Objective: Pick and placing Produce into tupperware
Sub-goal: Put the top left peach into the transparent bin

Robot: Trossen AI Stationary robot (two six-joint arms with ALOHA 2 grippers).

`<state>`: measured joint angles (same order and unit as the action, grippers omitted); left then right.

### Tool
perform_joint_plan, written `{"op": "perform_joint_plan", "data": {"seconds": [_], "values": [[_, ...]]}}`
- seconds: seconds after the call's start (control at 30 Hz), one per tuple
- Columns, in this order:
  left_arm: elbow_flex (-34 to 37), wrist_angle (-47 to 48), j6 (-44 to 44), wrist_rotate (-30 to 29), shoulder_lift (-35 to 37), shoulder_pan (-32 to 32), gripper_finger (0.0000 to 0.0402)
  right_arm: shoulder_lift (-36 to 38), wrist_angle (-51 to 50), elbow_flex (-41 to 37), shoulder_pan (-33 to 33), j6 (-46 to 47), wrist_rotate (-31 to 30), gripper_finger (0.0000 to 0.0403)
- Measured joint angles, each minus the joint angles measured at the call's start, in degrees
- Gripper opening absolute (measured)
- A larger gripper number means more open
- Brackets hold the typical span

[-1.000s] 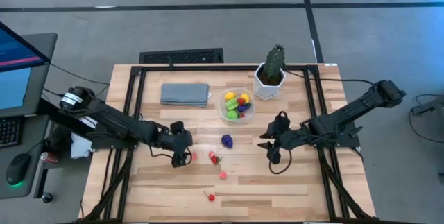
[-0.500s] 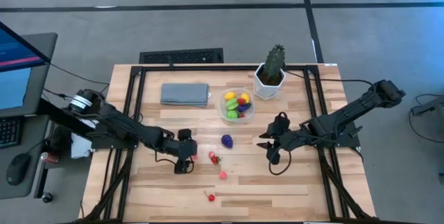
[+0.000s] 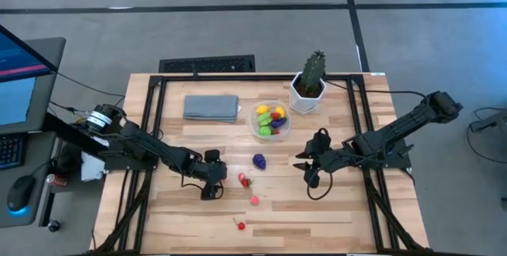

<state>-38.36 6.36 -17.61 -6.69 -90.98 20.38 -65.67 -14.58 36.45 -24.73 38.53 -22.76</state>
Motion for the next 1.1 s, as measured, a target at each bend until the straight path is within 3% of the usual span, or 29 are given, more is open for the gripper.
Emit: {"op": "perform_joint_plan", "data": {"seconds": [0.4,0.83,1.1], "values": [[-0.1,0.5,-0.9,-0.3,-0.1,0.0,0.0278,0.0,0.1,0.0,0.0,0.1,0.0,0.0187],[-0.1,0.8,-1.2,-0.6,-0.1,0.0,0.0161,0.0,0.1,0.0,0.0,0.1,0.1,0.0187],[0.0,0.9,-1.2,-0.6,-0.1,0.0,0.0127,0.0,0.1,0.0,0.0,0.1,0.1,0.0187]]}}
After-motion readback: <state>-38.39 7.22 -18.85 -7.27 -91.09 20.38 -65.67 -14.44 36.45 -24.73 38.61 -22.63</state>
